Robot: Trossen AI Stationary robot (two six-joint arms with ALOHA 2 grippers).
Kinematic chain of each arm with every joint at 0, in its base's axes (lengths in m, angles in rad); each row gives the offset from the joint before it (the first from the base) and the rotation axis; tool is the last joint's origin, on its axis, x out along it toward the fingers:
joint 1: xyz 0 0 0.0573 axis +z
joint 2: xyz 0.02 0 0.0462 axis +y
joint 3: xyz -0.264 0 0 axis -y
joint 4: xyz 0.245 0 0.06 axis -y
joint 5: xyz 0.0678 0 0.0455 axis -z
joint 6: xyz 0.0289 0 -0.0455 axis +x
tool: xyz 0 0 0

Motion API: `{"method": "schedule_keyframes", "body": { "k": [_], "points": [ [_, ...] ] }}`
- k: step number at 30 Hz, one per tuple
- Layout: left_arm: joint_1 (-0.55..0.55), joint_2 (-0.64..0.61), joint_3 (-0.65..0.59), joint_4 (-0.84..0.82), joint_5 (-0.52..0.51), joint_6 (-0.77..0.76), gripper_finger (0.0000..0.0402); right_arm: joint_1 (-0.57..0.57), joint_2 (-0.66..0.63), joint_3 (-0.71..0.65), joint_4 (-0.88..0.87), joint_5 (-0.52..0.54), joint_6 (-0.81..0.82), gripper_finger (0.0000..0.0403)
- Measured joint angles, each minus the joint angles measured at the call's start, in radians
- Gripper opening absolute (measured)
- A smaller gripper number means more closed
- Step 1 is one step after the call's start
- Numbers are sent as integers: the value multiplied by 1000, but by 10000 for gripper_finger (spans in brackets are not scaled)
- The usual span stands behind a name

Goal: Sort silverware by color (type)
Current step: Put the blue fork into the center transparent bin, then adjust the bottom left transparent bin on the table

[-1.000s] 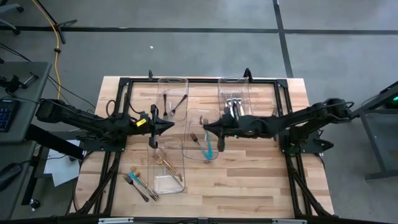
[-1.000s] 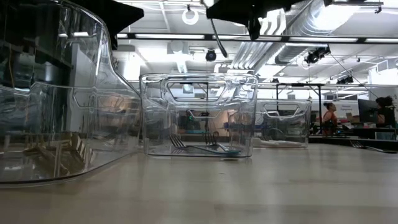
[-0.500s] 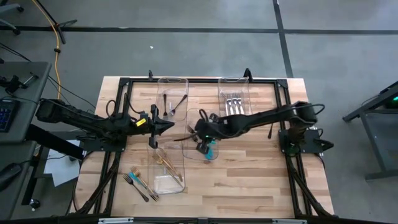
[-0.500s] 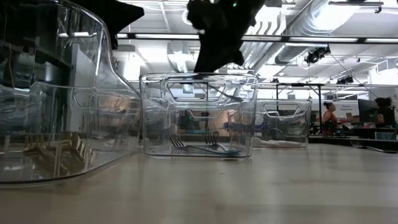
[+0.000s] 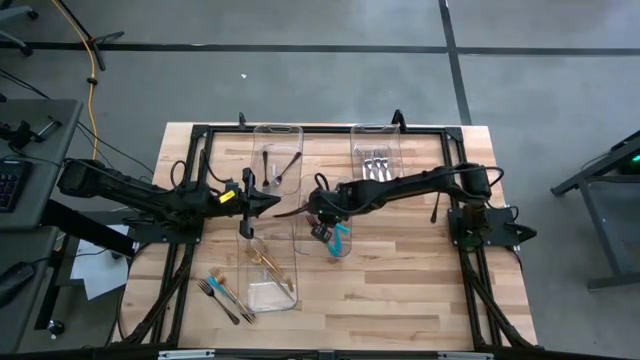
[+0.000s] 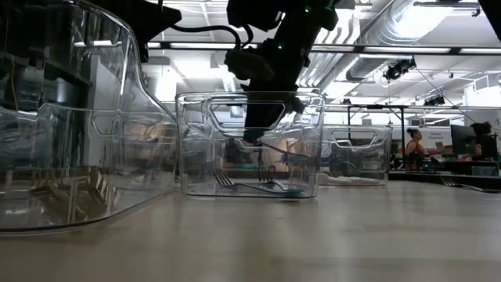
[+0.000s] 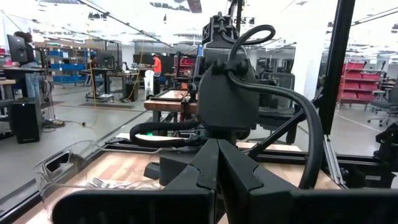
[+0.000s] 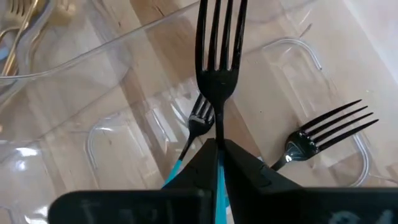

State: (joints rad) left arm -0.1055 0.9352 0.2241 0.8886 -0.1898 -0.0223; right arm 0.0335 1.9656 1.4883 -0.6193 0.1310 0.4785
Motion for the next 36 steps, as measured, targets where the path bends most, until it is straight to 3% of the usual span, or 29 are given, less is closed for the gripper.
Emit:
{"method": "schedule_keyframes", "body": {
  "k": [9, 15, 20, 25, 30, 36],
  "points": [
    [0, 0, 0, 0, 0, 0, 1, -1, 0, 0, -5, -1, -54, 65],
    [0, 0, 0, -1, 0, 0, 1, 3, -48, 0, -42, 22, -183, 97],
    [0, -16, 0, 0, 0, 0, 1, 67, -176, -74, -109, 217, -238, 103],
    [0, -28, 0, -7, 25, -1, 1, 114, -423, -326, -94, 322, -95, 103],
    [0, -27, 0, -18, 27, 0, 1, 166, -705, -613, 141, 388, 3, 103],
    [0, -27, 0, -38, 27, 0, 1, 171, -910, -893, 758, 403, -241, 103]
  ]
}}
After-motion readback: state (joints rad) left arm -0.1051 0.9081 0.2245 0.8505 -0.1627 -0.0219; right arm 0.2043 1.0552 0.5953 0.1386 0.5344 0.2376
